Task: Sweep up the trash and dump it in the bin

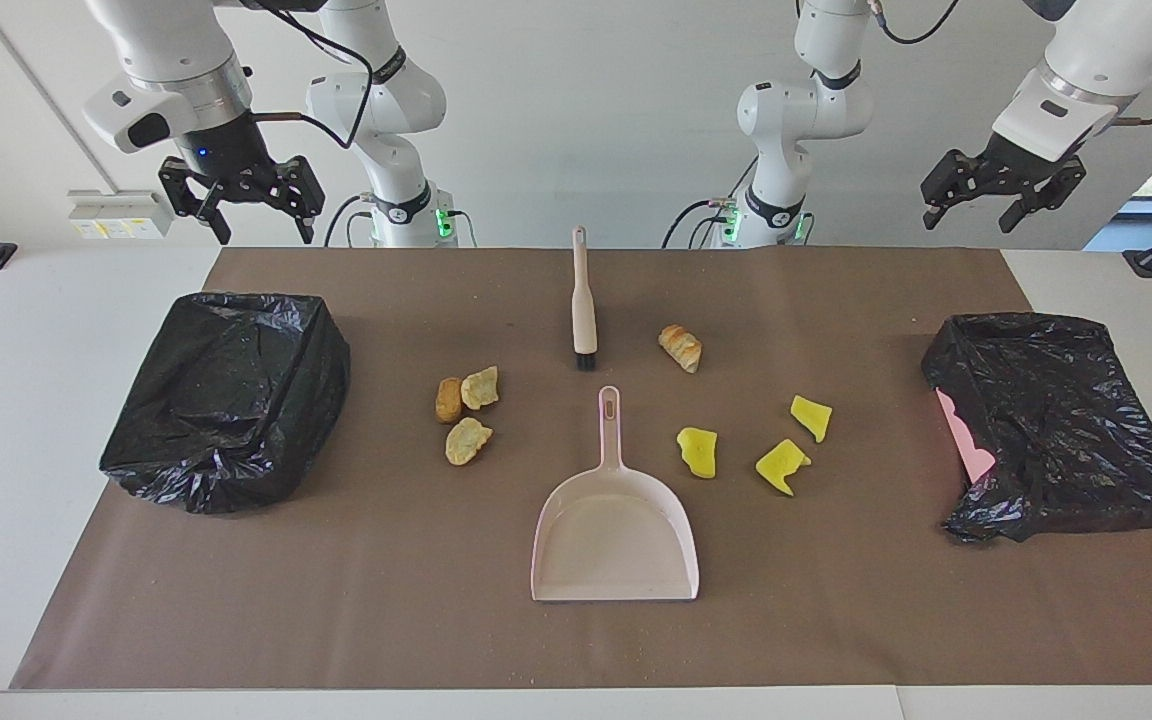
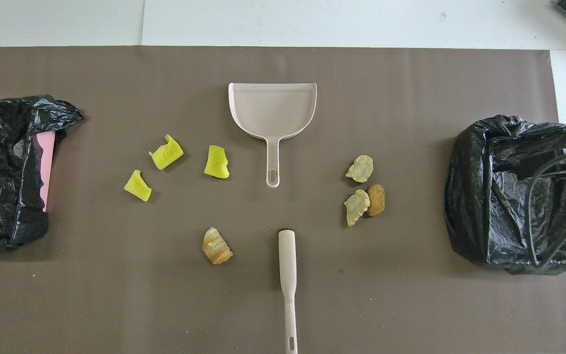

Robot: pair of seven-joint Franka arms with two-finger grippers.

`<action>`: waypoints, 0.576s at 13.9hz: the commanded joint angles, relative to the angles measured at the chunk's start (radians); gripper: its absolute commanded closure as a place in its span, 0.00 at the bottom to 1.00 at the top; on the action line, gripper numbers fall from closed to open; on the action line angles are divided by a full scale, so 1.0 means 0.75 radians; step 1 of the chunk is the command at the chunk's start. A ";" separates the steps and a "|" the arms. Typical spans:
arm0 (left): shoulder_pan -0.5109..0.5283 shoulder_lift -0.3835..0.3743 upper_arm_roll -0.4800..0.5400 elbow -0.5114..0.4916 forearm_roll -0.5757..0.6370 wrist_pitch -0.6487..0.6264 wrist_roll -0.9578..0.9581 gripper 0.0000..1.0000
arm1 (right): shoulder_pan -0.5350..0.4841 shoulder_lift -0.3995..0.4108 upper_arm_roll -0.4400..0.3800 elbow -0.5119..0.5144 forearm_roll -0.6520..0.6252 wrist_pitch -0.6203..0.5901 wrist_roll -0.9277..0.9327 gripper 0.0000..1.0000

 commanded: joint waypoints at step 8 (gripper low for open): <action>0.020 -0.026 -0.007 -0.033 0.020 0.062 0.005 0.00 | -0.031 -0.077 0.009 -0.097 0.005 0.023 -0.042 0.00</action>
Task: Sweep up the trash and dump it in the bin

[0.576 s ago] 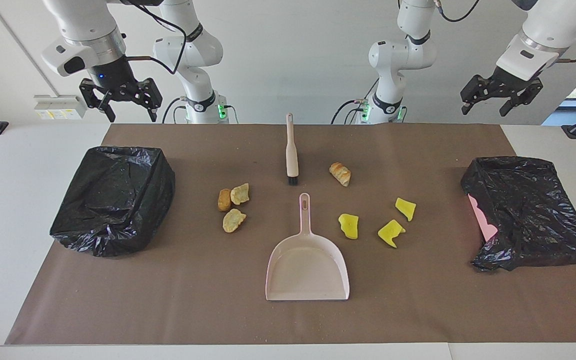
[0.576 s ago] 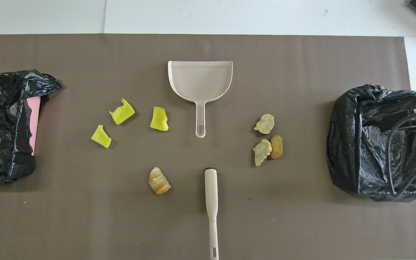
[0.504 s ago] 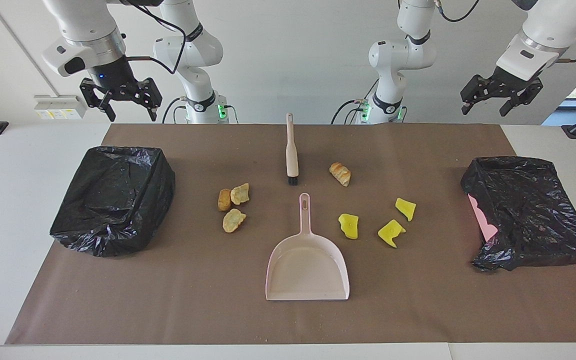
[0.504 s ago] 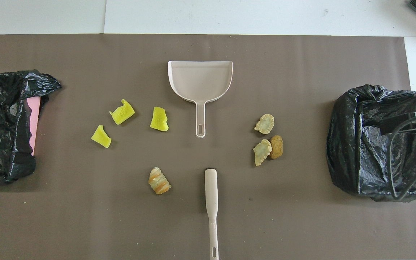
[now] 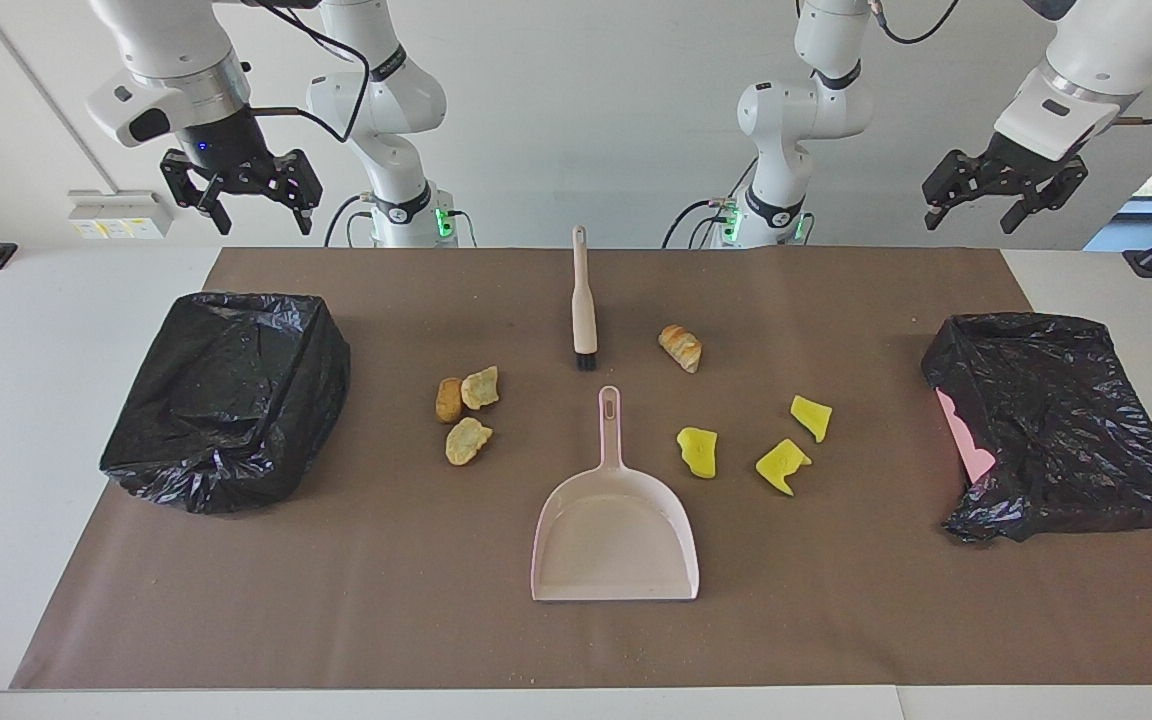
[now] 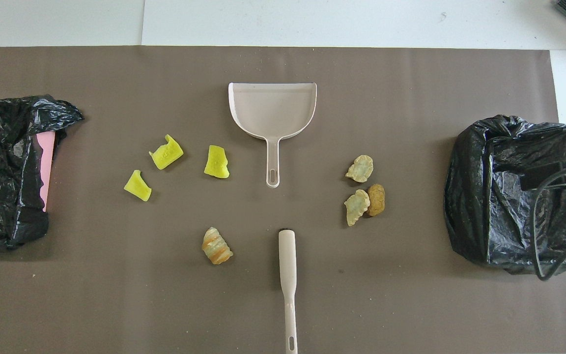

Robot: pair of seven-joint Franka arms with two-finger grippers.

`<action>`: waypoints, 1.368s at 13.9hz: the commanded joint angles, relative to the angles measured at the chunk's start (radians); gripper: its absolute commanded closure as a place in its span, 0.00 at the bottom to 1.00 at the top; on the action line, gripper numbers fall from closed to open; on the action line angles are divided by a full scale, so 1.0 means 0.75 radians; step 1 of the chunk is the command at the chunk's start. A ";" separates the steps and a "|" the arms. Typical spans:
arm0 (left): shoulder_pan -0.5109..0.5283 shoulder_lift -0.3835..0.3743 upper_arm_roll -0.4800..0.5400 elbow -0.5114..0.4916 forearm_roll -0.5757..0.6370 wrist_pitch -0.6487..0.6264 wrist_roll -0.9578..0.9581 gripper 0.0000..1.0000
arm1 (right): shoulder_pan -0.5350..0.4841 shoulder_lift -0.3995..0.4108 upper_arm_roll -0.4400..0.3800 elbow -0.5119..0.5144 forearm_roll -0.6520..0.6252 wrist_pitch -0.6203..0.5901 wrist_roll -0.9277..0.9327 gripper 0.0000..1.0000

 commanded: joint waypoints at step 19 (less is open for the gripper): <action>0.015 -0.027 -0.011 -0.041 0.006 0.063 0.001 0.00 | -0.022 -0.032 0.009 -0.042 0.005 0.021 -0.044 0.00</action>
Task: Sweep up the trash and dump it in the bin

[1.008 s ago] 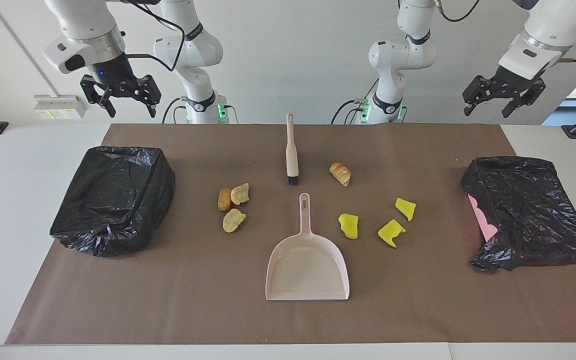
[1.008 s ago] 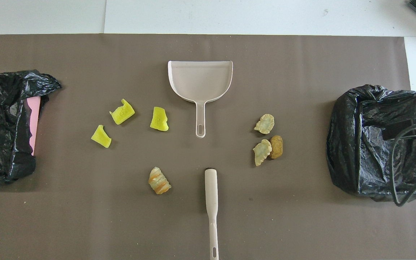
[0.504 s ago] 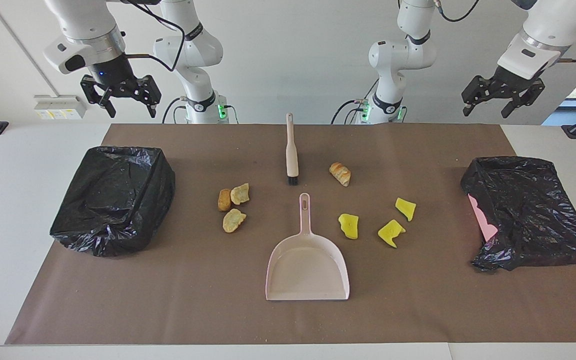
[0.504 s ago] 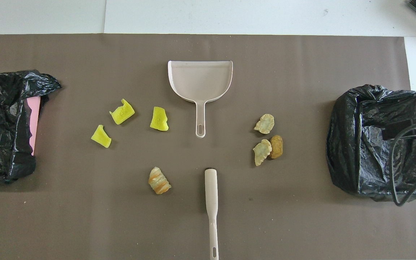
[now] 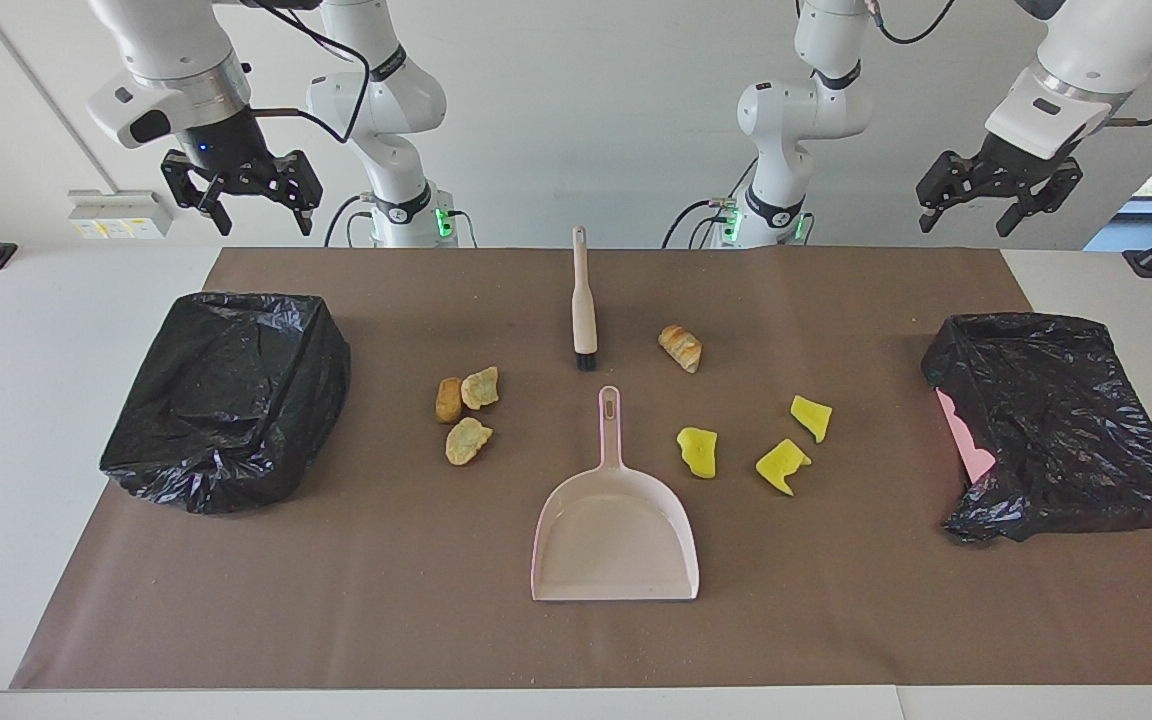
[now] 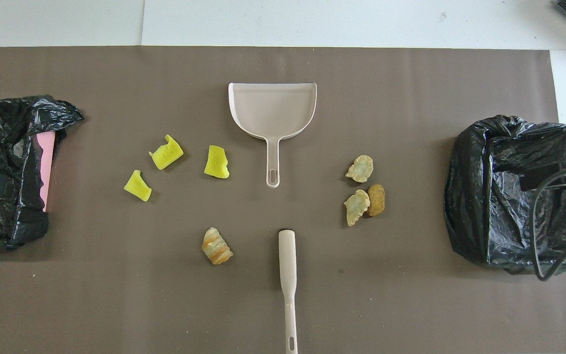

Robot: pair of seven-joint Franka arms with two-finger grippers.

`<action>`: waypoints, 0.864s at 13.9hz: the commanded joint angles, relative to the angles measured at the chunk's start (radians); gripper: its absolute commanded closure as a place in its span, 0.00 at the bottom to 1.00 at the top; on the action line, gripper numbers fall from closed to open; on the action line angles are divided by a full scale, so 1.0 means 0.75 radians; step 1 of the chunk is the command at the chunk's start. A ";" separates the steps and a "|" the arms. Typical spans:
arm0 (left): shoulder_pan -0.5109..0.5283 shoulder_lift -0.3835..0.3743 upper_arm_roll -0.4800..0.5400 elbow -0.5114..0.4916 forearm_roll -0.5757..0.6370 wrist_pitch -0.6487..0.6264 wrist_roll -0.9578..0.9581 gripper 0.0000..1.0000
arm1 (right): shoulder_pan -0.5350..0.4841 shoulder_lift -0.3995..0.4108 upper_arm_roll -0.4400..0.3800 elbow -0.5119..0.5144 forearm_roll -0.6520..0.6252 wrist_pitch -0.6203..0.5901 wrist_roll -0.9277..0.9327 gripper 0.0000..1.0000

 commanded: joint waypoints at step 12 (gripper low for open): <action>-0.006 -0.033 -0.006 -0.048 0.006 0.030 -0.021 0.00 | -0.018 -0.019 0.013 -0.011 0.011 0.017 -0.123 0.00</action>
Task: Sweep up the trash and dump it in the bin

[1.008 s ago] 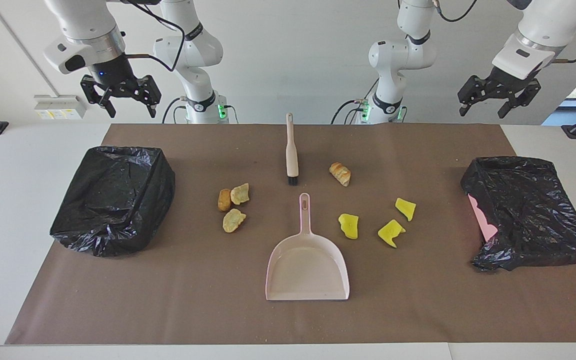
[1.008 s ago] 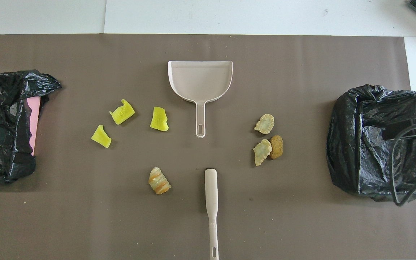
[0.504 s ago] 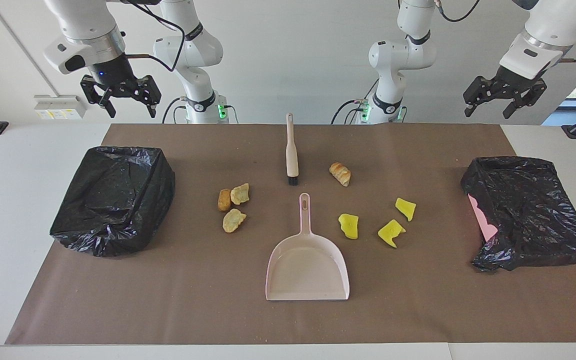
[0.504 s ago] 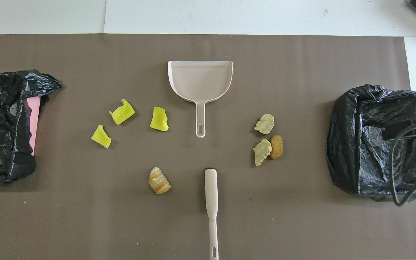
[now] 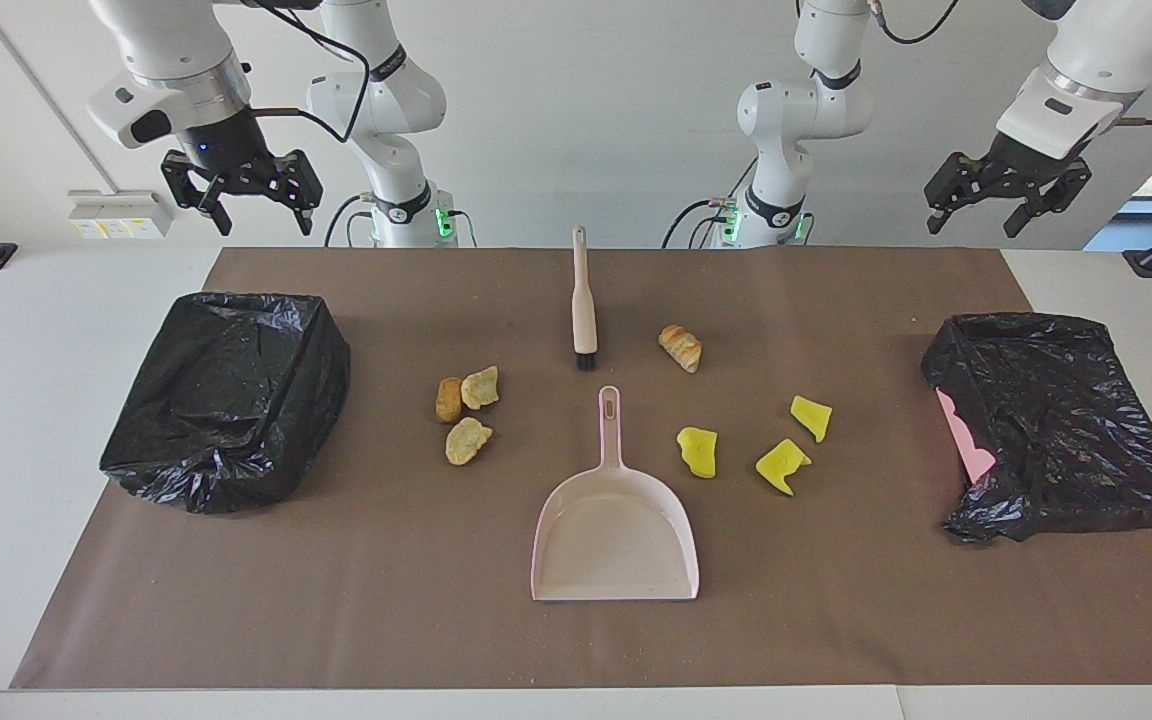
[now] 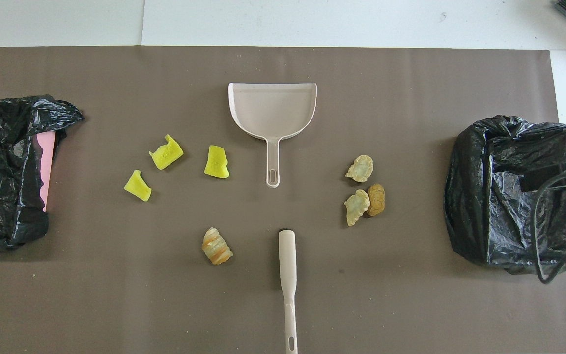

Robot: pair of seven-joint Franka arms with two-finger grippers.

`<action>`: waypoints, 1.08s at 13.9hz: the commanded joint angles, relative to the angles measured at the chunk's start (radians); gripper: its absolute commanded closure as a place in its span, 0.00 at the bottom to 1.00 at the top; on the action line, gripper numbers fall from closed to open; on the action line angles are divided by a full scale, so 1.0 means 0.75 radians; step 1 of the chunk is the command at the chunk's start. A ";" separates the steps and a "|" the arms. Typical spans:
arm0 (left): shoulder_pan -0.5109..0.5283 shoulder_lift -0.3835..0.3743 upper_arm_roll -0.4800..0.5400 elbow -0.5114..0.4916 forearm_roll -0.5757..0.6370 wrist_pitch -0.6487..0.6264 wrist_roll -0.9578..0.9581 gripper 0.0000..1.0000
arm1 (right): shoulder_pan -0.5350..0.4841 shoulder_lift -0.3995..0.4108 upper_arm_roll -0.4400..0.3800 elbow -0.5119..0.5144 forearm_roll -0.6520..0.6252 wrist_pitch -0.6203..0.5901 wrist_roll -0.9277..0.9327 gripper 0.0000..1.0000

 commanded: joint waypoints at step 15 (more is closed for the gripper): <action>-0.697 -0.209 -0.022 -0.764 -0.100 0.509 -0.661 0.00 | -0.020 -0.021 0.013 -0.012 0.010 0.010 -0.059 0.00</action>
